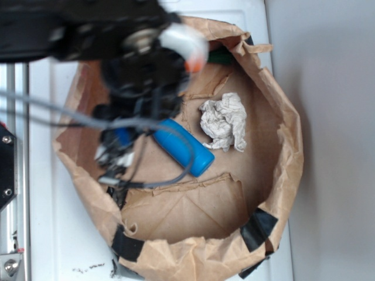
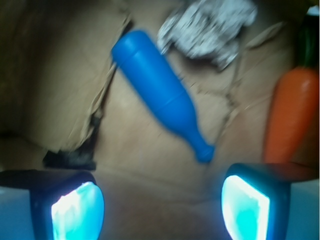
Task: Grab the blue bottle.
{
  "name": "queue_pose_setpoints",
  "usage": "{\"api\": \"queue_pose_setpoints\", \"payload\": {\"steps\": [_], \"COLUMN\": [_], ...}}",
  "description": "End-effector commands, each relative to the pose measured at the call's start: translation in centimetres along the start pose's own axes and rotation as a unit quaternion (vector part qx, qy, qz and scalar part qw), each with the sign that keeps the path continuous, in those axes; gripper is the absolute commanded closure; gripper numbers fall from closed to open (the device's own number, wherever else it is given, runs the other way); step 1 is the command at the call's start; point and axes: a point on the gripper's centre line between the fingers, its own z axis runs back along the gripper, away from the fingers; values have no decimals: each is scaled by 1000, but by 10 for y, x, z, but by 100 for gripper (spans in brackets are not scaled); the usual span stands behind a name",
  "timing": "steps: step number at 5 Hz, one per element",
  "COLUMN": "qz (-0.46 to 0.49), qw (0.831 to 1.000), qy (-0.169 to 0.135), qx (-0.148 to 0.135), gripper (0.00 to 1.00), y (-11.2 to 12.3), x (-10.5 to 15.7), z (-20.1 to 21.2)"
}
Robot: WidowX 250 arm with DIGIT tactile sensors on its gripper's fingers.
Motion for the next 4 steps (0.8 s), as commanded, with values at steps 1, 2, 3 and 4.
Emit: {"api": "queue_pose_setpoints", "payload": {"steps": [1, 2, 3, 4], "qz": [6, 20, 32, 61], "qw": [999, 998, 998, 997], "qy": [-32, -26, -14, -8], "qx": [41, 50, 45, 43], "gripper": [0, 0, 0, 0], "y": [-37, -44, -44, -29], "x": [-6, 5, 17, 31], "z": [-13, -13, 0, 6]}}
